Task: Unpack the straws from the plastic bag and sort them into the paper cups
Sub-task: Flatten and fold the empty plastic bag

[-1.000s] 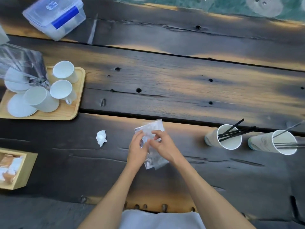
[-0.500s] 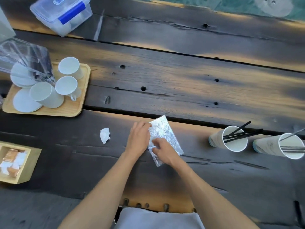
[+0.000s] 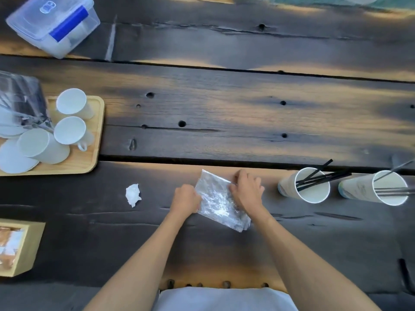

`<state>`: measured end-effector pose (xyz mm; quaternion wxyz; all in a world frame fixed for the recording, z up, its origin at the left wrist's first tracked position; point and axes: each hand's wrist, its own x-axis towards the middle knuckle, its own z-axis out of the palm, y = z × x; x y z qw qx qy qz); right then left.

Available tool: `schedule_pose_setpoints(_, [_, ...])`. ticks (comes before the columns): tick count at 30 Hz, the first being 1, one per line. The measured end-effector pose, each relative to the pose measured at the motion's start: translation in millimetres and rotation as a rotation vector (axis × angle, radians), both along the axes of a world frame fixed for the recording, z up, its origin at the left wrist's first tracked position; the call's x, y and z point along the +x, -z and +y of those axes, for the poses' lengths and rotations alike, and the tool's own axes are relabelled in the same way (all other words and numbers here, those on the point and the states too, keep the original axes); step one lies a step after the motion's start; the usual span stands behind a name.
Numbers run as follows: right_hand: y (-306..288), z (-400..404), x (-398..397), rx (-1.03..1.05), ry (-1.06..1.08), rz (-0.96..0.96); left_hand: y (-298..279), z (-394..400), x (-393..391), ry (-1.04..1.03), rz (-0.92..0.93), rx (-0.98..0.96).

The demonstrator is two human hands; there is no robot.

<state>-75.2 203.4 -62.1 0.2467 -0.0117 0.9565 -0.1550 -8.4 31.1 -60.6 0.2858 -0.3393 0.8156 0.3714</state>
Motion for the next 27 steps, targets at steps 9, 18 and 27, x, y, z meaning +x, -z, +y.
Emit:
schedule_pose_setpoints(9, [-8, -5, -33, -0.189, -0.199, -0.316, -13, 3, 2, 0.038, -0.039, 0.002])
schedule_pose_setpoints(18, [-41, -10, -34, -0.398, -0.415, -0.315, -40, 2, -23, 0.546, 0.411, -0.207])
schedule_pose_setpoints(27, [-79, 24, -44, -0.371, -0.273, -0.268, -64, -40, 6, 0.070, 0.281, 0.097])
